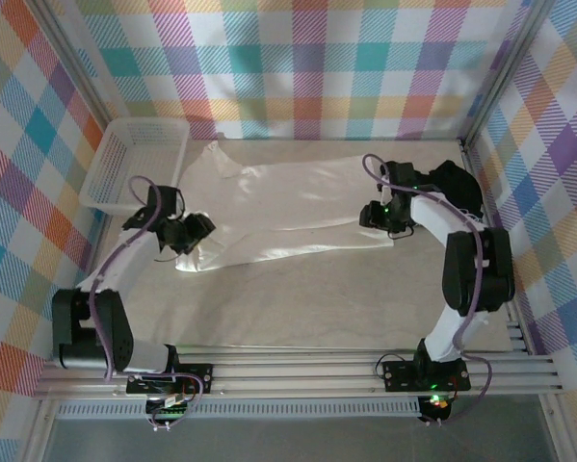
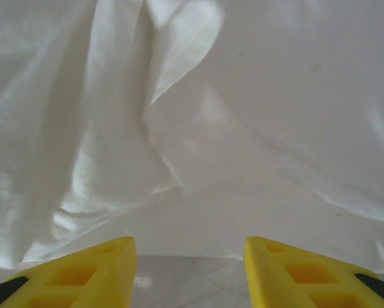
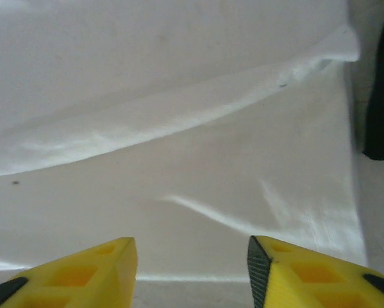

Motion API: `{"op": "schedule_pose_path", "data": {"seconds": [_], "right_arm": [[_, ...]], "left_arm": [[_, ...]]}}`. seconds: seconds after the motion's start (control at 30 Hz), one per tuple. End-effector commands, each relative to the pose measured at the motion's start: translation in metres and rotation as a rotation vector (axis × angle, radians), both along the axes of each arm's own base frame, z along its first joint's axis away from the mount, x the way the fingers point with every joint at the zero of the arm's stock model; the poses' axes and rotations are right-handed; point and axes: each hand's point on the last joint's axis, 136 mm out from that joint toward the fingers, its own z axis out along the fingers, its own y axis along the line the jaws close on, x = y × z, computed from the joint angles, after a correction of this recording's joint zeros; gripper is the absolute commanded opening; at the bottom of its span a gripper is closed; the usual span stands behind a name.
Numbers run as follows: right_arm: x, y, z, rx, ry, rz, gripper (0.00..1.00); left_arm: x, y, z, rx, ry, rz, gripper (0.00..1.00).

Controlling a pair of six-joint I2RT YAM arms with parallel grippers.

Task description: Fold the inside-out t-shirt

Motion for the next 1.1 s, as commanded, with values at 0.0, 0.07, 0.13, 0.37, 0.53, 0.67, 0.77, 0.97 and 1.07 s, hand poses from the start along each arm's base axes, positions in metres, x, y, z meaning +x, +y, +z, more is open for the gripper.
{"op": "schedule_pose_path", "data": {"seconds": [0.0,0.07,0.13,0.37,0.53,0.67,0.77,0.97,1.07], "right_arm": [[0.007,-0.005,-0.021,-0.039,0.059,0.0,0.44],[0.004,-0.009,-0.03,-0.059,0.112,-0.009,0.41],[-0.006,-0.016,-0.037,-0.087,0.163,-0.02,0.38],[-0.061,-0.042,-0.056,-0.178,0.34,-0.061,0.35],[-0.102,-0.058,-0.059,-0.203,0.37,-0.14,0.34],[-0.104,-0.063,-0.028,-0.214,0.203,-0.163,0.31],[-0.082,-0.019,0.017,-0.127,-0.065,0.036,0.33],[-0.085,0.138,0.074,0.027,-0.492,0.624,0.47],[-0.098,0.211,0.075,0.056,-0.567,0.823,0.52]], "left_arm": [[0.007,0.0,-0.025,0.0,0.015,0.02,0.44],[0.003,0.009,-0.04,0.057,0.038,0.034,0.43],[-0.003,0.017,-0.056,0.099,0.078,0.035,0.41],[-0.04,0.022,-0.087,0.13,0.169,0.022,0.4],[-0.085,0.02,-0.088,0.119,0.21,0.009,0.41],[-0.104,0.018,-0.069,0.096,0.161,0.021,0.42],[-0.091,0.022,-0.043,0.107,0.062,0.039,0.44],[-0.066,0.022,-0.039,-0.01,0.059,0.082,0.42],[-0.065,0.028,-0.05,-0.04,0.082,0.113,0.4]]}}
